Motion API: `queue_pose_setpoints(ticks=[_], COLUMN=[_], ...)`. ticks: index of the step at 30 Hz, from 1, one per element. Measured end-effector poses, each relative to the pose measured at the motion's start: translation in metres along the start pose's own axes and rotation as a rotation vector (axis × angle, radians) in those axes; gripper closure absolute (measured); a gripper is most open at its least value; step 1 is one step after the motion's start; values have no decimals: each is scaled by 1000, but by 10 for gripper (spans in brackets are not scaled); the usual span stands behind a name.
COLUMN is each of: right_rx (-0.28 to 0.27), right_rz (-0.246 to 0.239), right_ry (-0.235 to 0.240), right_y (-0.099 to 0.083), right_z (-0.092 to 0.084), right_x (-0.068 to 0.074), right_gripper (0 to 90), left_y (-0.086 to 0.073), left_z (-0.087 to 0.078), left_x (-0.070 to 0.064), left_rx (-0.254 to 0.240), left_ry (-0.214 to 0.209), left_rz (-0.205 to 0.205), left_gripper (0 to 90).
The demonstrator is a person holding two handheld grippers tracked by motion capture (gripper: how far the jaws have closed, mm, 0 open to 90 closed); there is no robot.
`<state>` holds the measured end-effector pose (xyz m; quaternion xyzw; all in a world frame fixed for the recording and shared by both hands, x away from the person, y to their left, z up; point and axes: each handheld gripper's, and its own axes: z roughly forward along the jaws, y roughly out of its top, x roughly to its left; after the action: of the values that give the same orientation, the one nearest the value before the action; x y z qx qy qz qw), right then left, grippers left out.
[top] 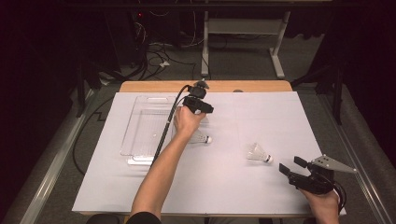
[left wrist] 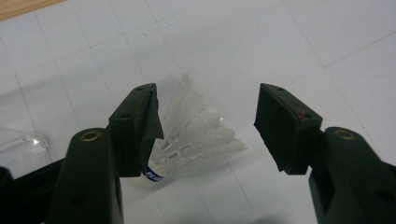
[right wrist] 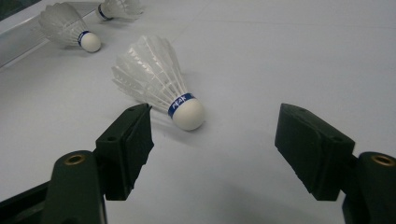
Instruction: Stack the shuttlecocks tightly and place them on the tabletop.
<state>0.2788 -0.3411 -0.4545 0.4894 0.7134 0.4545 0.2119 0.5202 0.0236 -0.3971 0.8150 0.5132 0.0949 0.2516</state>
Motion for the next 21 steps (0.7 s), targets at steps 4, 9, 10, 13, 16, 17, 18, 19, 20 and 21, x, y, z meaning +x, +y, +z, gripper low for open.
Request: queue_pose_setpoints(ticks=[4,9,10,13,16,17,18,19,20,21], right_rx=[0,3,3,2,4,4,3,5,5,6], right_rz=[-7,-6,-5,-5,-4,-4,-6,-6,-7,-5], right_ry=[3,2,1,-1,-1,0,1,3,4,4], right_y=[0,0,0,0,0,0,0,0,0,0], right_z=[0,1,0,0,0,1,1,1,1,1], right_x=[1,0,0,0,0,0,0,0,0,0], right_gripper=[282,282,282,282,281,281,281,281,281,281], left_y=[0,0,0,-1,-1,-1,-1,-2,-2,-2], left_z=[5,7,7,7,8,8,9,10,11,11], left_x=[4,6,7,9,10,9,8,8,7,6], left_rx=[26,29,31,42,54,56,58,64,68,75], left_ry=[5,5,7,10,-2,-5,-6,-5,-7,-6], left_rz=[-14,-22,-24,-20,-16,-14,-12,-3,2,10], left_gripper=[413,421,426,450,510,524,543,562,580,601])
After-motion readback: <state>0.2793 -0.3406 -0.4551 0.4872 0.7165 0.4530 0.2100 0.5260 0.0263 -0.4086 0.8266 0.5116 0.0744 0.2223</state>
